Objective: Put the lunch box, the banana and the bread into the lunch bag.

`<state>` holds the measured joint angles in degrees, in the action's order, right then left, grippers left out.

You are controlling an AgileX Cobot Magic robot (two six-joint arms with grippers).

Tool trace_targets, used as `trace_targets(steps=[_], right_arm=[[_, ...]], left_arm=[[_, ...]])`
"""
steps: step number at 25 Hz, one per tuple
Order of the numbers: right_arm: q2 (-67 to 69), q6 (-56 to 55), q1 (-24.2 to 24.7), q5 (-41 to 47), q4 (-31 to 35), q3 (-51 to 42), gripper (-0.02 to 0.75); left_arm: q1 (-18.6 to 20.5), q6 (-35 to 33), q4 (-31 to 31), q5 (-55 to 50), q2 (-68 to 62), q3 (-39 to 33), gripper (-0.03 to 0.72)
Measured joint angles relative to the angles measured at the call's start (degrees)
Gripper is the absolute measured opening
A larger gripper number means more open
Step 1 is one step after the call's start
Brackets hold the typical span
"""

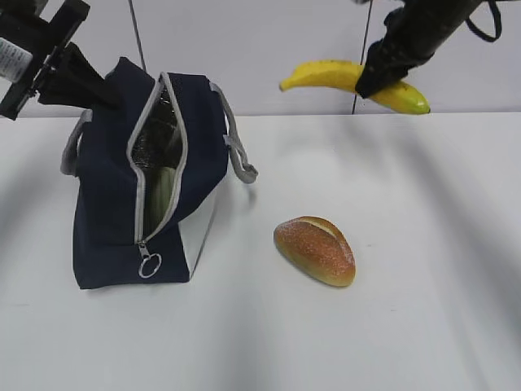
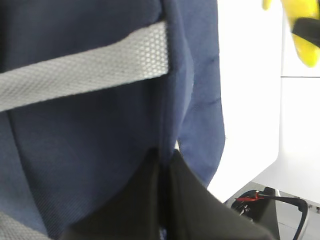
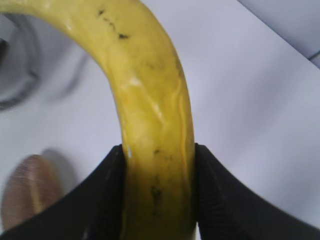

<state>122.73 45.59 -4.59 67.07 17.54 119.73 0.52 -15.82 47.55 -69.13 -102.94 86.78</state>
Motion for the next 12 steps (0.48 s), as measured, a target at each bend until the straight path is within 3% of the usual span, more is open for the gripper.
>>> trace_targets(steps=[7, 12], right_arm=[[-6.28, -9.79, -0.11, 3.83, 17.39, 0.0, 0.295], [-7.96, -14.33, -2.3, 4.04, 19.01, -1.54, 0.295]], left_arm=[[0.0, 0.0, 0.7, 0.0, 0.0, 0.0, -0.003], [0.0, -0.02, 0.58, 0.04, 0.0, 0.0, -0.003]])
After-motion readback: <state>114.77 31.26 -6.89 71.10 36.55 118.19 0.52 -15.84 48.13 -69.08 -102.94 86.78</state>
